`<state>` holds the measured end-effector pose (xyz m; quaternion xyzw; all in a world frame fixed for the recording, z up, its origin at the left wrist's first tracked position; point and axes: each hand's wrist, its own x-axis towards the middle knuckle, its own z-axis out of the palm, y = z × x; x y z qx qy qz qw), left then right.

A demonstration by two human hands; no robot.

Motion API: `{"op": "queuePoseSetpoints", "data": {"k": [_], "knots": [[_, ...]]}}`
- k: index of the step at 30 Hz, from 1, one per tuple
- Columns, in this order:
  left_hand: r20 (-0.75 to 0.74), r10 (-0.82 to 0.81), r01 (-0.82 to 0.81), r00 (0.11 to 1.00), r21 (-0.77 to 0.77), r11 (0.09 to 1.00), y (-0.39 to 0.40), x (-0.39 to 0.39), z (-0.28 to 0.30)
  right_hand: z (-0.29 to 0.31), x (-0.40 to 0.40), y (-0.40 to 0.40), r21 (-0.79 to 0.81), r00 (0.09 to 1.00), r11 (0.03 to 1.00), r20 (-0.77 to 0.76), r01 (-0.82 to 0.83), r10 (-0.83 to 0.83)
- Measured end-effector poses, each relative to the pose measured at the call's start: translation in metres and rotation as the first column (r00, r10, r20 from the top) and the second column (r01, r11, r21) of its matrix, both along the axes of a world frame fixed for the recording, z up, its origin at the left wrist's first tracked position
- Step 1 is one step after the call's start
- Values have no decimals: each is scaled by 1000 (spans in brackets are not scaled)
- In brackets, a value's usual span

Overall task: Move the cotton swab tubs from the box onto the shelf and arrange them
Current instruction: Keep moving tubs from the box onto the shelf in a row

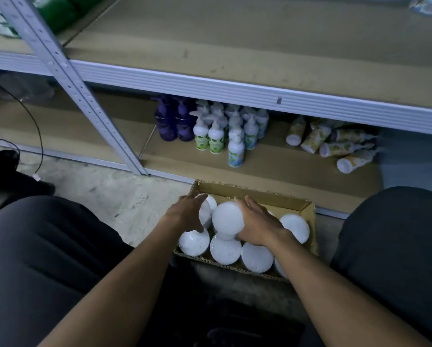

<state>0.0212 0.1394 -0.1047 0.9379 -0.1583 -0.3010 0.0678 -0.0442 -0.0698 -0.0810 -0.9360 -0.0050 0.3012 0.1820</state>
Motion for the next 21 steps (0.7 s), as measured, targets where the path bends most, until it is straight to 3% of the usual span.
{"op": "queuePoseSetpoints", "data": {"k": [21], "knots": [[14,65,-65,998,-19,998,-2,-5,-25,-48,-6,30,57,983,998,182,4,-14]]}}
